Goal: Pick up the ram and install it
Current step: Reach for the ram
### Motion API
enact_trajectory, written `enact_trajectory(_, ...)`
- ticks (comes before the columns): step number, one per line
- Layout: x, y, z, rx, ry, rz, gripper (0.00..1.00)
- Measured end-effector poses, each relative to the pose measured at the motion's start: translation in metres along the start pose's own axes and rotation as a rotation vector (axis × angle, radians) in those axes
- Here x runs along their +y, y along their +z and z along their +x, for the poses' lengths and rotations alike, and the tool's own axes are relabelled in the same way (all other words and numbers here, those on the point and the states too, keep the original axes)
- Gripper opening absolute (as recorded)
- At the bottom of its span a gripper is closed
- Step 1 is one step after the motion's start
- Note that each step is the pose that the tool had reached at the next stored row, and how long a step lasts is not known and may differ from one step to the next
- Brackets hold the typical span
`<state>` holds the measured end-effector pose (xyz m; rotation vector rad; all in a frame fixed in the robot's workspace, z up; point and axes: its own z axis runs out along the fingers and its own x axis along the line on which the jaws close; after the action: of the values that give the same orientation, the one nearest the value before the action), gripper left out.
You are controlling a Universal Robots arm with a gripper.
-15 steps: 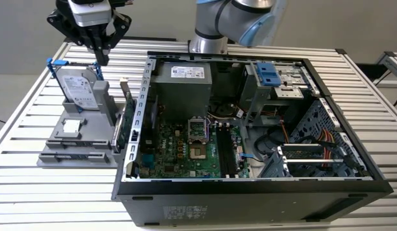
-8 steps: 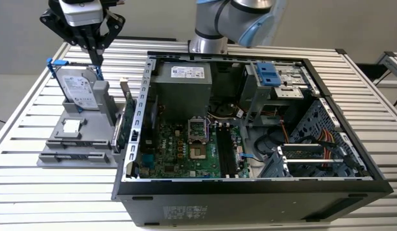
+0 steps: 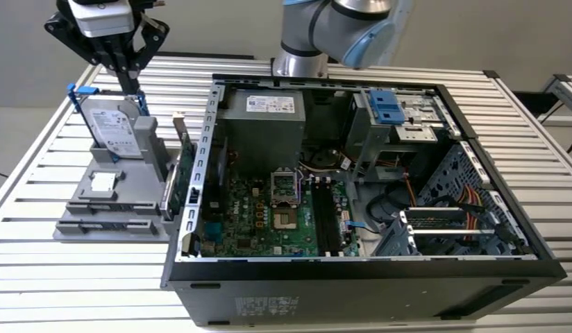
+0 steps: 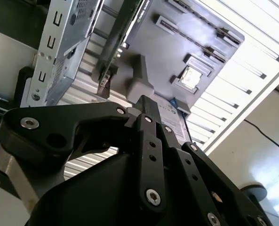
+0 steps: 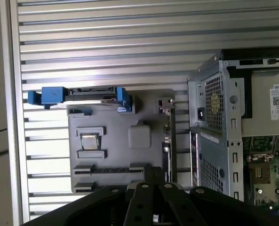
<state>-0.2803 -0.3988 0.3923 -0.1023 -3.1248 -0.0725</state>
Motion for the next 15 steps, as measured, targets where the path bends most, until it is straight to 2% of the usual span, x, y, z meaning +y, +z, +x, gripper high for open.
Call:
enact_trajectory(8, -0.0005, 0.0002, 0.0080, 0.0028, 0.000, 0.0002, 0.00)
enact_trajectory(15, -0.0014, 0.0004, 0.0211, 0.0041, 0.000, 0.0003, 0.00)
